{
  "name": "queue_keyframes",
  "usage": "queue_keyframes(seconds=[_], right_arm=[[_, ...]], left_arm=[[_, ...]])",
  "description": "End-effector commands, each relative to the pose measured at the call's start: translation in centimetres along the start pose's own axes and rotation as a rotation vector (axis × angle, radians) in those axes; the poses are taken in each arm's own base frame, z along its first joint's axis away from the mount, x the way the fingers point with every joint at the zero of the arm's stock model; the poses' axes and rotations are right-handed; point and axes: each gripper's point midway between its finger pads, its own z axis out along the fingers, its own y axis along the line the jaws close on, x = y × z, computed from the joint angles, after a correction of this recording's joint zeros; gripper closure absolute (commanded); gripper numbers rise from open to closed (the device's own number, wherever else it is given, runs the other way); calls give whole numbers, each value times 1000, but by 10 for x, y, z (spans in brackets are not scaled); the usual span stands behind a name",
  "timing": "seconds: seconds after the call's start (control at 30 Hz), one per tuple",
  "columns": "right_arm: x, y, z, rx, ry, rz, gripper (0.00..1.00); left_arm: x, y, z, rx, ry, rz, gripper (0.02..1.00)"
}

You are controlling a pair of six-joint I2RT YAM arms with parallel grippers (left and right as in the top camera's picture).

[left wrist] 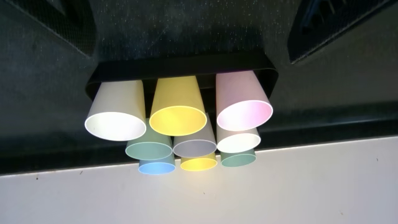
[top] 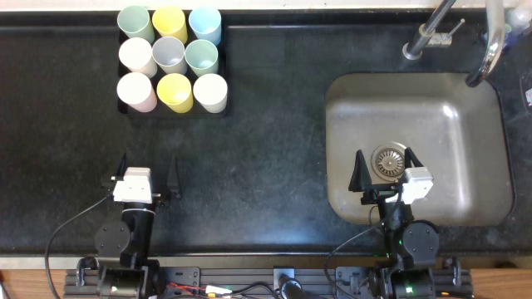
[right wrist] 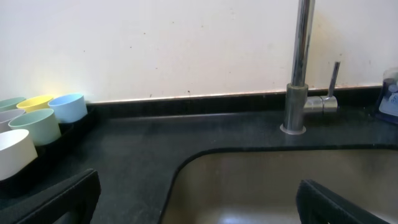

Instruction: Store Cups

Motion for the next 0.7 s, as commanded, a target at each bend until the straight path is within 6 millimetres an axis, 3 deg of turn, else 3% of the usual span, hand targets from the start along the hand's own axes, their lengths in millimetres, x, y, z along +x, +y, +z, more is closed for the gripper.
queue_keyframes(seconds=[0.03, 0.7], right_arm=[[4, 0, 0, -5, 2, 7, 5], [4, 0, 0, -5, 2, 7, 5]], left_arm=[[0, -2, 0, 6, -2, -9, 20], [0, -2, 0, 6, -2, -9, 20]])
